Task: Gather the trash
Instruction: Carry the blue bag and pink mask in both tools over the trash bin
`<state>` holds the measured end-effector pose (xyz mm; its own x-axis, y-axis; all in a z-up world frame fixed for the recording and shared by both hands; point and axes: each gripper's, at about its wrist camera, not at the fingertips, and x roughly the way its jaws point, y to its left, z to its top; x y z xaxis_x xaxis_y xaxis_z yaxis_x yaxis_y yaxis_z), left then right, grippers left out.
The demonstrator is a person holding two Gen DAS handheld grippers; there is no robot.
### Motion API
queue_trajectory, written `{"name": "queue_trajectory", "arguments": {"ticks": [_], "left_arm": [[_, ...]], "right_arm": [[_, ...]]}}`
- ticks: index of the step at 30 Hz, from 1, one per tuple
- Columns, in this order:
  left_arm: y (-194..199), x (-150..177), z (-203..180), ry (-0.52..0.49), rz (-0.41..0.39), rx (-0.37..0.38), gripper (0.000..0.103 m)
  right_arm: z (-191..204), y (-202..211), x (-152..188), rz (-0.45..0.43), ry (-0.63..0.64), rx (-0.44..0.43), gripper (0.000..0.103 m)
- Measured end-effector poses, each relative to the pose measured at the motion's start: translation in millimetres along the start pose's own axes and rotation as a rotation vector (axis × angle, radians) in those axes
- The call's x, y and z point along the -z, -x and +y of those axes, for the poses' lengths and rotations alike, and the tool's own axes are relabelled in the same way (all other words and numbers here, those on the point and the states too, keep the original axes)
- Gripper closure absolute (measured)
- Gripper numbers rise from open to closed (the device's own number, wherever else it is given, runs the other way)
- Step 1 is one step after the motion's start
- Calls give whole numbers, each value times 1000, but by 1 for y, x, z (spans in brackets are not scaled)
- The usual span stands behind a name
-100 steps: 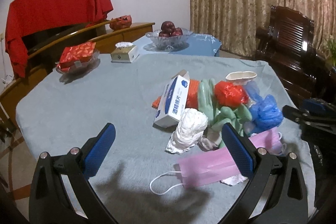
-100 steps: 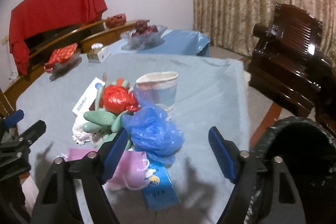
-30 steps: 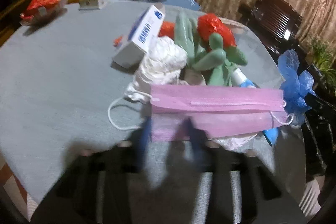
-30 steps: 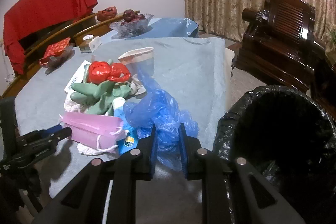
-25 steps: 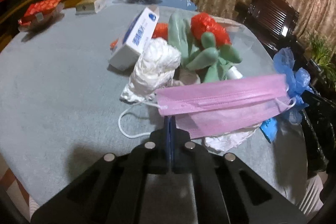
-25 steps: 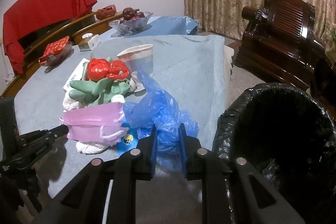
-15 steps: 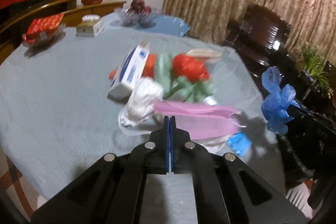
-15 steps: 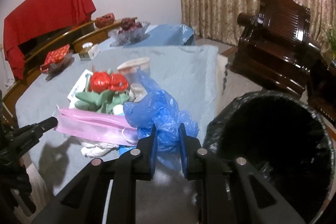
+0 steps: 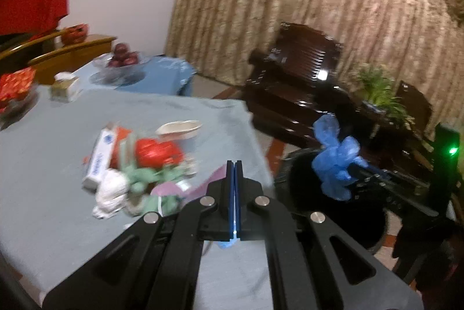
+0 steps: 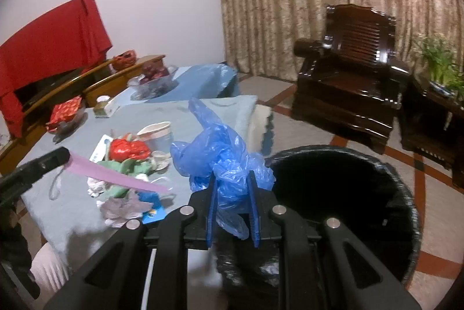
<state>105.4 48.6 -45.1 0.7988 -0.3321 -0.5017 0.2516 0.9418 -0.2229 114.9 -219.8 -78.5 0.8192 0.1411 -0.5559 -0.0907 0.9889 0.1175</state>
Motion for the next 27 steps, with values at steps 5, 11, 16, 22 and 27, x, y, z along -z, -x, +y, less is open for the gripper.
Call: {"name": "queue_trajectory", "arguments": {"ticks": [5, 11, 16, 22, 27], "left_arm": [[-11, -4, -33, -43, -1, 57, 103], [-31, 29, -25, -51, 116, 10, 103], [-25, 56, 5, -51, 180, -21, 103], [-42, 78, 18, -49, 289, -2, 101], [-53, 90, 18, -60, 311, -3, 64]], "right_arm": [[-23, 9, 4, 3, -24, 45, 84], [-22, -2, 22, 53, -32, 21, 84], [-8, -14, 30, 87, -22, -22, 84], [2, -22, 36, 116, -6, -38, 84], [1, -24, 34, 125, -5, -32, 84]]}}
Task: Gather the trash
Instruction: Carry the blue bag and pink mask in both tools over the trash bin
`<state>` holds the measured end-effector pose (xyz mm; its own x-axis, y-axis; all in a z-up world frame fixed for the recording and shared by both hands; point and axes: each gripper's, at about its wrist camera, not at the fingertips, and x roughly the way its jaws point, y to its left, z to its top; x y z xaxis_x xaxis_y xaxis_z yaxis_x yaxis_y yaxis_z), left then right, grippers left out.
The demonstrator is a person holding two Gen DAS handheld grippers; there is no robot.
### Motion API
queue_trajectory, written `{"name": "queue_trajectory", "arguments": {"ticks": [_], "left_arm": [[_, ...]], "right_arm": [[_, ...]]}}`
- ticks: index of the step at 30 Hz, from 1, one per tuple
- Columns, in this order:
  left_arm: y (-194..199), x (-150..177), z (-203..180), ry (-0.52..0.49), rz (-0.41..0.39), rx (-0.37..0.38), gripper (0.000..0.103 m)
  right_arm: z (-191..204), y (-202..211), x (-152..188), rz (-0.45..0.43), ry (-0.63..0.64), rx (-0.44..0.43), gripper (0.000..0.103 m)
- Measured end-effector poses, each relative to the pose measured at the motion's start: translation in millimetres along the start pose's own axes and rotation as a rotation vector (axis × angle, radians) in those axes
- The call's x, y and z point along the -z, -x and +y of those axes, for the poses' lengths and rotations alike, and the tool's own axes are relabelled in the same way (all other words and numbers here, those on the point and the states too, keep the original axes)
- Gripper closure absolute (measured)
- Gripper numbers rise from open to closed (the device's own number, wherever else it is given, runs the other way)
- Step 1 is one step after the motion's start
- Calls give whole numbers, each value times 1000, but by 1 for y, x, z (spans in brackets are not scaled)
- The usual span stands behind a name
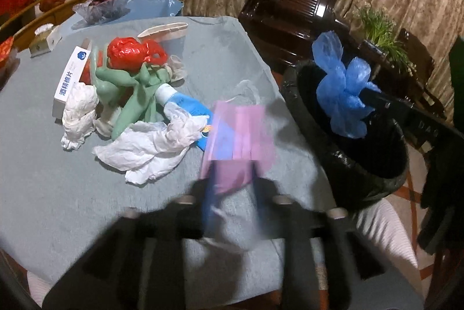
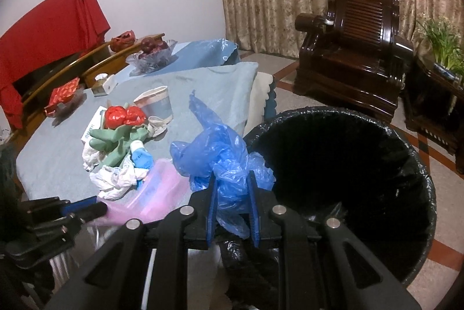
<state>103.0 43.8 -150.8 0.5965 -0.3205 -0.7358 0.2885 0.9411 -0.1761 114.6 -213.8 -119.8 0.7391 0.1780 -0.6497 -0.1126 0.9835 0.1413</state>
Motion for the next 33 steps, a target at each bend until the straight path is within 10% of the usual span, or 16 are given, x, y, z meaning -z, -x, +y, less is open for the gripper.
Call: {"name": "queue_trajectory", "arguments": {"ticks": [15, 22, 33], "left_arm": [[-45, -2, -17, -95, -3, -91, 41], [-54, -12, -18, -75, -8, -59, 95], [-27, -24, -23, -56, -77, -14, 102]], "right_arm": [[-9, -9, 1, 16, -25, 9, 84], [-10, -12, 2, 22, -29, 10, 83], [-14, -6, -1, 2, -34, 26, 83]]}}
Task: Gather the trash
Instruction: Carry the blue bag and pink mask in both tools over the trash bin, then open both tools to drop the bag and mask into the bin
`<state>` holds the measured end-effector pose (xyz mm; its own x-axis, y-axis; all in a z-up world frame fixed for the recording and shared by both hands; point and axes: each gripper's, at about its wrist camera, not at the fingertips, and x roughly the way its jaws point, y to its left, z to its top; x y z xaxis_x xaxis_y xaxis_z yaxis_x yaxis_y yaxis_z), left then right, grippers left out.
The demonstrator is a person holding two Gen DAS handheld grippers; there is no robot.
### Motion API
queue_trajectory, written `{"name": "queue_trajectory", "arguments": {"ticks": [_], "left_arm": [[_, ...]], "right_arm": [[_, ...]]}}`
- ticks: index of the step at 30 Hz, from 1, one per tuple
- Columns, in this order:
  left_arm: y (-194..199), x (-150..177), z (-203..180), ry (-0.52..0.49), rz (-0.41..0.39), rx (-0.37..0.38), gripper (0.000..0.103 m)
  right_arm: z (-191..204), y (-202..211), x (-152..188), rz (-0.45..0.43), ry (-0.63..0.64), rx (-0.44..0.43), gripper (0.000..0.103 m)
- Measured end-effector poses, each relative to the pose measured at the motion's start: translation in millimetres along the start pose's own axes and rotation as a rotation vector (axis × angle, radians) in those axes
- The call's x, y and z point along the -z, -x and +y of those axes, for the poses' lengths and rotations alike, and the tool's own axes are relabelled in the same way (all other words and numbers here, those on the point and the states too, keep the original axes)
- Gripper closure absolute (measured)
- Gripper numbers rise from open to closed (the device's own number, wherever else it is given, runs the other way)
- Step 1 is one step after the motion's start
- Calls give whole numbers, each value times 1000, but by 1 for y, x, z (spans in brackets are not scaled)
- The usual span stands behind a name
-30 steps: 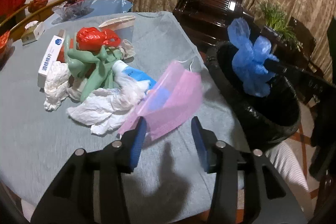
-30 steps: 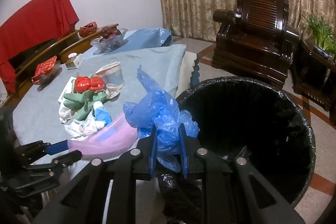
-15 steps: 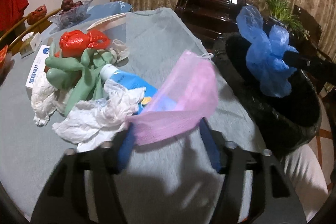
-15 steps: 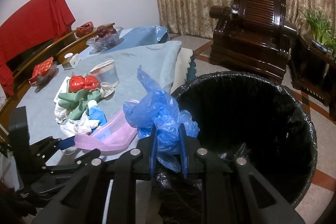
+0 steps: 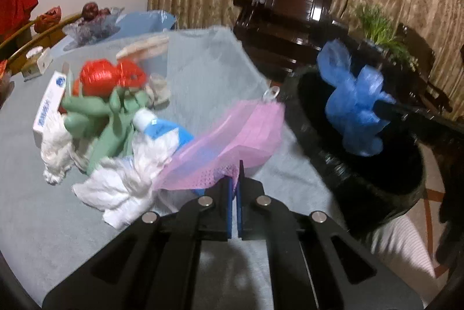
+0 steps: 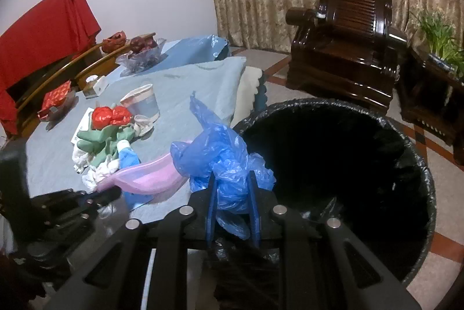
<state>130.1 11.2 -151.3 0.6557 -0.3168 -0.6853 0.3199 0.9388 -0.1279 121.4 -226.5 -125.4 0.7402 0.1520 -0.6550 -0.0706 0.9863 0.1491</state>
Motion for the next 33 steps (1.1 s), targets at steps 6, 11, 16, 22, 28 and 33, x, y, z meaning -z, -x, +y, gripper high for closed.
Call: {"name": "queue_trajectory", "arguments": {"ticks": [6, 11, 16, 22, 28, 33], "left_arm": [[28, -27, -19, -8, -91, 57, 102], [44, -52, -47, -22, -150, 134, 102], [37, -63, -84, -74, -168, 187, 102], [-3, -63, -124, -121, -113, 218, 102], [-46, -63, -149, -165, -29, 242, 101], [-64, -61, -150, -147, 29, 265, 71]], "right_arm": [[-12, 20, -9, -54, -12, 28, 83], [-34, 38, -16, -98, -47, 62, 83], [-61, 51, -16, -124, -76, 111, 83], [-94, 47, -5, -95, -117, 165, 83], [-118, 26, 7, -47, -158, 197, 83], [-128, 13, 14, -5, -167, 215, 73]]}}
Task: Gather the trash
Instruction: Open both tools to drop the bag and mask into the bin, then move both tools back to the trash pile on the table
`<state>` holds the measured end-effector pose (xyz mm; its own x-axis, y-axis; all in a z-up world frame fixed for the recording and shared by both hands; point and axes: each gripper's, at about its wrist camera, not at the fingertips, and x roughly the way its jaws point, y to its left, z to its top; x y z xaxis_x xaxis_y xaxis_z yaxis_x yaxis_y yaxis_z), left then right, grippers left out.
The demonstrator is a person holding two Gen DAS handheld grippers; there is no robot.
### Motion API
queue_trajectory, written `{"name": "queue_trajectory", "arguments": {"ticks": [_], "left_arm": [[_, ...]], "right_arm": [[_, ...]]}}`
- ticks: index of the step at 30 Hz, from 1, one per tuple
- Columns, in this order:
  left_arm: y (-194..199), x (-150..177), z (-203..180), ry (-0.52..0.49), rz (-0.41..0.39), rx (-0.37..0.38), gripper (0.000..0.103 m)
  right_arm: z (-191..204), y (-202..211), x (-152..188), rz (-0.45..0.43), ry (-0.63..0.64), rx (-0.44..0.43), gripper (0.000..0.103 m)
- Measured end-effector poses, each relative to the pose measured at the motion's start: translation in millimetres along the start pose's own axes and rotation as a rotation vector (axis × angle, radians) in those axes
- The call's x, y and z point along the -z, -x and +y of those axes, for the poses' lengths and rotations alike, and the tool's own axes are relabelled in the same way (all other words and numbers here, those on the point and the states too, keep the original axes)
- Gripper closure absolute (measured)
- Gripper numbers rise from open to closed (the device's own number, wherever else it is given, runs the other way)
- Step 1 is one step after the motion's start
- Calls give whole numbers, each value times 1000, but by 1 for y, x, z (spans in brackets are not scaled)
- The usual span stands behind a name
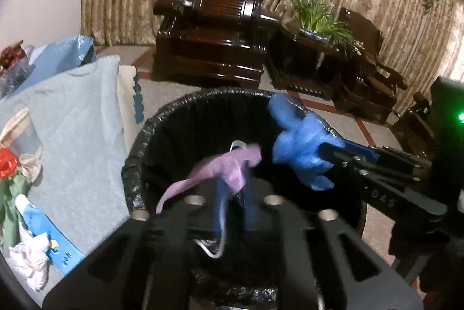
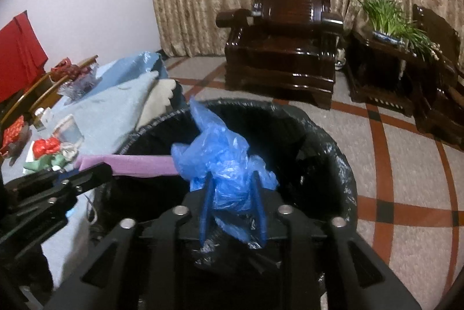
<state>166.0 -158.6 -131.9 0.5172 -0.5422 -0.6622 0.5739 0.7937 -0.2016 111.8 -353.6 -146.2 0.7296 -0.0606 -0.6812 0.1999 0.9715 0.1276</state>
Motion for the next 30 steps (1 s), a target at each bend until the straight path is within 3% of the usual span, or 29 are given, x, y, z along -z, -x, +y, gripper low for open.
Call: {"name": "queue_trajectory", "arguments": {"ticks": [1, 2, 14, 22, 30], "left_arm": [[0, 1, 2, 4, 0, 3, 58], [1, 3, 3, 7, -1, 7, 53], [31, 21, 16, -9, -6, -14, 32], [88, 35, 50, 20, -130, -173, 21], [140, 57, 121, 126, -178, -377, 15]], "right_arm": [[0, -1, 1, 2, -2, 2, 68], [-1, -2, 2, 5, -6, 4, 64], [2, 11, 2, -29, -22, 5, 27], [52, 29, -9, -112, 36, -76, 7], [122, 27, -12, -126, 119, -205, 6]]}}
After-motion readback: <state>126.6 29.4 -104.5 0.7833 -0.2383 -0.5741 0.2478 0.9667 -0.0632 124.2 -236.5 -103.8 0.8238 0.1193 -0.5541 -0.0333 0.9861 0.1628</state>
